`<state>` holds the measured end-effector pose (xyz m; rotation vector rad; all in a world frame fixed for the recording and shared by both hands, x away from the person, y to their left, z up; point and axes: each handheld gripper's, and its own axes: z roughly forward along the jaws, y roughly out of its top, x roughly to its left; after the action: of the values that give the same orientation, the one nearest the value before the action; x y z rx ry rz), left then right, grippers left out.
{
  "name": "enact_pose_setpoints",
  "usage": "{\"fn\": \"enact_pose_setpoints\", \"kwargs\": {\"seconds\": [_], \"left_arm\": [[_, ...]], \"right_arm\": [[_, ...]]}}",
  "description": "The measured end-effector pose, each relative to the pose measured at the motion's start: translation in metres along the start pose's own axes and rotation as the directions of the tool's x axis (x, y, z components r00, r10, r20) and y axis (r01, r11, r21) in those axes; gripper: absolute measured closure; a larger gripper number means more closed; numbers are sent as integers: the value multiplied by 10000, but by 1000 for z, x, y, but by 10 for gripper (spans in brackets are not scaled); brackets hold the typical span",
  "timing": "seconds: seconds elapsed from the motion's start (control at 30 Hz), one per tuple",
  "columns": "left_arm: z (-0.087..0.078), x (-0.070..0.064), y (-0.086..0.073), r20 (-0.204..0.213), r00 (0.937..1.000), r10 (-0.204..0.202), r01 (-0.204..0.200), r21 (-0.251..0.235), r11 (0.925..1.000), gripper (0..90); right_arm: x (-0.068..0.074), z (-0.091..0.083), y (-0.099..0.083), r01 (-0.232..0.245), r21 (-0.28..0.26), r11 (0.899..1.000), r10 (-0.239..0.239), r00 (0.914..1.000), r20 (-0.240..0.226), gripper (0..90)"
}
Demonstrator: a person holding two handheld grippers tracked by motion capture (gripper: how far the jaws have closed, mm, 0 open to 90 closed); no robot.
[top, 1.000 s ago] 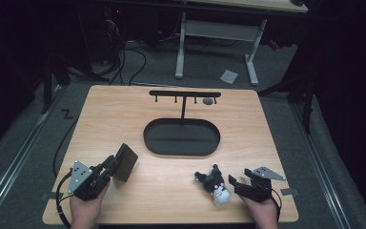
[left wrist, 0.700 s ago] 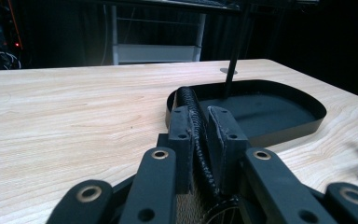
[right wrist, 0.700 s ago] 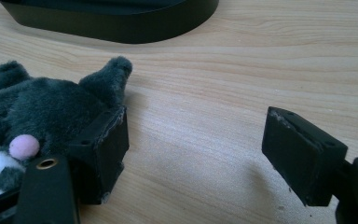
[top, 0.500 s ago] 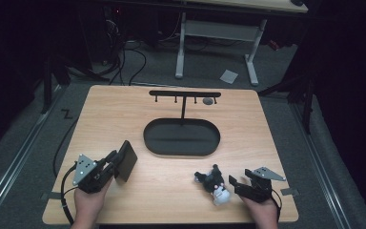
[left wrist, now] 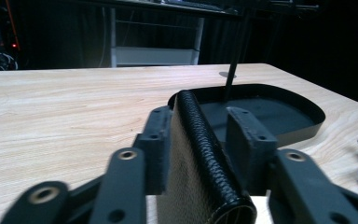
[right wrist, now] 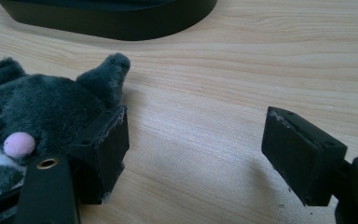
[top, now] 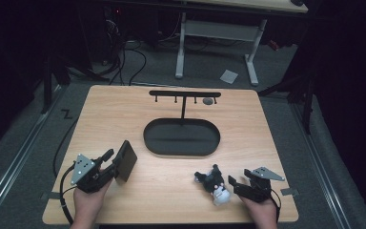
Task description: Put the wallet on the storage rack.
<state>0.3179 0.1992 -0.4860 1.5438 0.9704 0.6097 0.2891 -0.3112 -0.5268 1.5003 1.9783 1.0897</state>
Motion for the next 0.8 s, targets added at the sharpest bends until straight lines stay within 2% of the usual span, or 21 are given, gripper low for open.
{"fn": "enact_pose_setpoints", "kwargs": {"seconds": [0.17,0.33,0.37,0.43,0.53,0.63,0.7,0.77,0.8], "left_arm": [[-1,-5,1,34,9995,310,-310,49,9995,456],[-1,-11,-4,-138,9962,855,-847,503,9951,389],[-1,-11,-4,-138,9962,855,-847,503,9951,380],[1,-14,-9,-289,9920,1229,-1199,902,9887,375],[1,-15,-11,-406,9906,1310,-1254,1171,9852,392],[2,-14,-13,-379,9950,924,-860,1451,9857,432],[2,-13,-14,-422,9956,834,-759,1546,9851,440],[2,-15,-16,-531,9931,1048,-943,1728,9804,464],[2,-15,-16,-531,9931,1048,-943,1728,9804,480]], "right_arm": [[-1,-1,0,-5,-38,10000,5,10000,25,232],[-1,-2,0,33,-108,9999,-32,10000,40,231],[-1,-2,0,25,-126,9999,-24,10000,48,231],[-1,-3,0,60,-148,9999,-59,10000,69,229],[-1,-4,1,118,-184,9998,-116,9999,113,229],[0,-6,3,293,-217,9993,-288,9993,226,228],[1,-7,3,306,-222,9993,-300,9992,274,228],[2,-10,4,440,-187,9989,-434,9985,336,226],[2,-10,4,440,-187,9989,-434,9985,336,226]]}}
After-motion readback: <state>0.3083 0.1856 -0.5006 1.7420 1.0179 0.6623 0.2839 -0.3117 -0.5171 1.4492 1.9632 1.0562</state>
